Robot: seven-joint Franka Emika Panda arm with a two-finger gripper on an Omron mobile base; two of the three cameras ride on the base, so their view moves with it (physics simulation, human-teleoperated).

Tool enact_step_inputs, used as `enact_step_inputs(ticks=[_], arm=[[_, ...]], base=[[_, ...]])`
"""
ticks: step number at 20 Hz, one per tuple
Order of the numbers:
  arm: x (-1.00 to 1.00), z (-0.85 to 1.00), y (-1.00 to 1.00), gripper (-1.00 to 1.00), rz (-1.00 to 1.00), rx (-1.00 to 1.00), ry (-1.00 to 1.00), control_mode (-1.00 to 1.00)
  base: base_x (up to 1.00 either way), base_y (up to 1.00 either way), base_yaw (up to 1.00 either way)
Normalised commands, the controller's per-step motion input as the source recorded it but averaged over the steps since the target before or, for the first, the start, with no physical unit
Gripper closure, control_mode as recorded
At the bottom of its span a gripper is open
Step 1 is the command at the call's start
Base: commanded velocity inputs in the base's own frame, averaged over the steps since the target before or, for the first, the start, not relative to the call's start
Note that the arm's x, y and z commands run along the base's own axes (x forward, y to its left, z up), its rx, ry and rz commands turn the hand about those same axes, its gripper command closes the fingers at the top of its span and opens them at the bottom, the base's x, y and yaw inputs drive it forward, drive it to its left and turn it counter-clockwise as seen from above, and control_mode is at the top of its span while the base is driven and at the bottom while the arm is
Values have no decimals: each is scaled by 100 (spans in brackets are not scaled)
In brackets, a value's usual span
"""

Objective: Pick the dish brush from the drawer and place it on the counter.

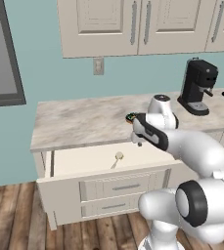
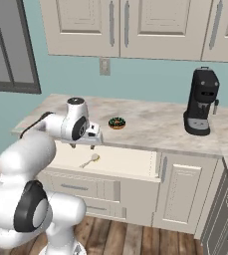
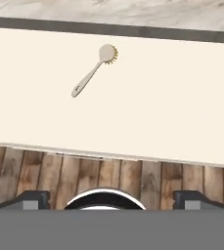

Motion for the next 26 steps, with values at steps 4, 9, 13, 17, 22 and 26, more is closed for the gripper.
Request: enact_step_inputs(ticks=[4,9,13,17,22,26], arm=[[16,-85,-13,-100,0,0,0,-100],[28,-70,-7,-100,0,0,0,-100],[44,-44,-4,-100,0,0,0,-100],[60,-43,0,-100,1,0,0,-100],[35,-44,0,-100,1,0,2,-100],[-37,-38,0,-100,4,0,17,-100]], base=[[0,0,0],[0,0,0],[0,0,0],[0,0,0],[0,0,0],[0,0,0]])
